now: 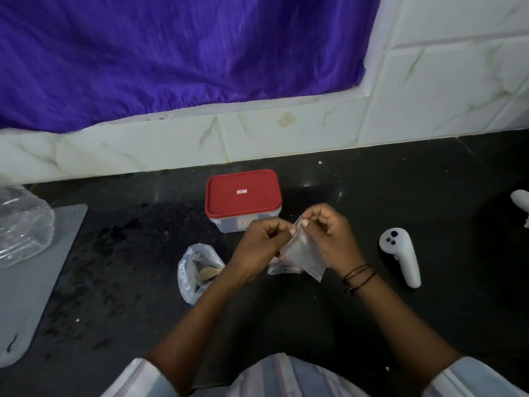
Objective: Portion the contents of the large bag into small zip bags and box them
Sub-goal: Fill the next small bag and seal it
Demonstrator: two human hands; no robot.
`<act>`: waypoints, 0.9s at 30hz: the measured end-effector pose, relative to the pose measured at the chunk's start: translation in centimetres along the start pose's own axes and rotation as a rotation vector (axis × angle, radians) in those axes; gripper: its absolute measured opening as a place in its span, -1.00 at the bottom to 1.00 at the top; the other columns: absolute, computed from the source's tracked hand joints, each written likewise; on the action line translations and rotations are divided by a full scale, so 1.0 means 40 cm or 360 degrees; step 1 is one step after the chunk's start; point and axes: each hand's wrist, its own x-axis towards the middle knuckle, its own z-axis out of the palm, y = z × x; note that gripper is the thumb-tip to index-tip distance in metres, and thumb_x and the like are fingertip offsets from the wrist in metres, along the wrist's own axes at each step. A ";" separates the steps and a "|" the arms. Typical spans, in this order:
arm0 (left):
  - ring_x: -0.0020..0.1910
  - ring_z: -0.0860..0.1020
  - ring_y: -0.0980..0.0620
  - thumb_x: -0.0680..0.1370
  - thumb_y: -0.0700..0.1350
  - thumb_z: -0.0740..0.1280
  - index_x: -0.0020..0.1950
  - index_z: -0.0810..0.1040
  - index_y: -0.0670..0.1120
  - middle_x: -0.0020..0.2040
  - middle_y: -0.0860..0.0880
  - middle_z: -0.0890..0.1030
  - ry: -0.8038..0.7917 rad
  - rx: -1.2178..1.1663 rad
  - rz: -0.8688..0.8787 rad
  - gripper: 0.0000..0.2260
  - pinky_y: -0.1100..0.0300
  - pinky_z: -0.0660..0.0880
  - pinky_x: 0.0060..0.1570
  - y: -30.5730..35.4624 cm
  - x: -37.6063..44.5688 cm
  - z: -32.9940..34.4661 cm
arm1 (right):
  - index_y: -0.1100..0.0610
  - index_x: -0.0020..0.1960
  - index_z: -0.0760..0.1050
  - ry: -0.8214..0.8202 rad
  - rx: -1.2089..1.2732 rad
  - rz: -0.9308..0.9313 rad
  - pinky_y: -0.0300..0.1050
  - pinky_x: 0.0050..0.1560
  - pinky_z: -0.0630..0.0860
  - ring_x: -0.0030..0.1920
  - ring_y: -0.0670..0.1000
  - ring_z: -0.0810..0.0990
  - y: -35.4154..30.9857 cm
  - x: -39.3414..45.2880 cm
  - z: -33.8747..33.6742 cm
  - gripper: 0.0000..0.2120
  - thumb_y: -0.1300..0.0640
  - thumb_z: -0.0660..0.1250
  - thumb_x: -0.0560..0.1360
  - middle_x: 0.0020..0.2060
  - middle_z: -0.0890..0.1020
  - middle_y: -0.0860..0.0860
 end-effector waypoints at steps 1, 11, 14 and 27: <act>-0.26 0.63 0.08 0.61 -0.23 0.35 -0.04 0.67 -0.12 -0.16 -0.07 0.70 0.0027 -0.0051 -0.0027 -0.89 0.24 0.55 -0.27 -0.003 -0.016 -0.018 | 0.10 -0.08 0.53 0.0002 -0.0115 -0.0081 -0.26 -0.10 0.50 -0.13 -0.10 0.57 -0.009 -0.003 0.021 -0.91 0.27 0.33 0.51 -0.16 0.58 -0.06; -0.23 0.66 0.18 0.50 -0.23 0.43 -0.13 0.69 -0.04 -0.25 0.10 0.70 0.0874 0.0441 0.0216 -0.90 0.26 0.59 -0.20 -0.019 -0.140 -0.082 | 0.03 -0.02 0.41 -0.0169 -0.1026 -0.0670 -0.11 -0.16 0.44 -0.17 -0.05 0.47 -0.134 -0.069 0.155 -0.86 0.12 0.36 0.48 -0.18 0.53 -0.07; -0.20 0.65 0.20 0.52 -0.22 0.44 -0.10 0.70 -0.03 -0.22 0.13 0.69 0.0989 0.0578 0.0270 -0.90 0.24 0.60 -0.17 -0.026 -0.160 -0.100 | 0.00 0.07 0.43 -0.0591 -0.1009 -0.0586 -0.25 -0.29 0.40 -0.21 -0.12 0.47 -0.167 -0.065 0.173 -0.88 0.18 0.22 0.57 -0.18 0.49 -0.13; -0.22 0.60 0.17 0.53 -0.21 0.43 -0.07 0.72 -0.05 -0.18 0.08 0.66 0.1195 0.0980 0.0391 -0.91 0.27 0.53 -0.19 -0.045 -0.177 -0.178 | 0.10 -0.23 0.47 -0.0610 -0.0769 -0.0282 -0.07 -0.27 0.55 -0.35 -0.11 0.53 -0.195 0.001 0.270 -0.84 0.14 0.42 0.47 -0.40 0.54 -0.10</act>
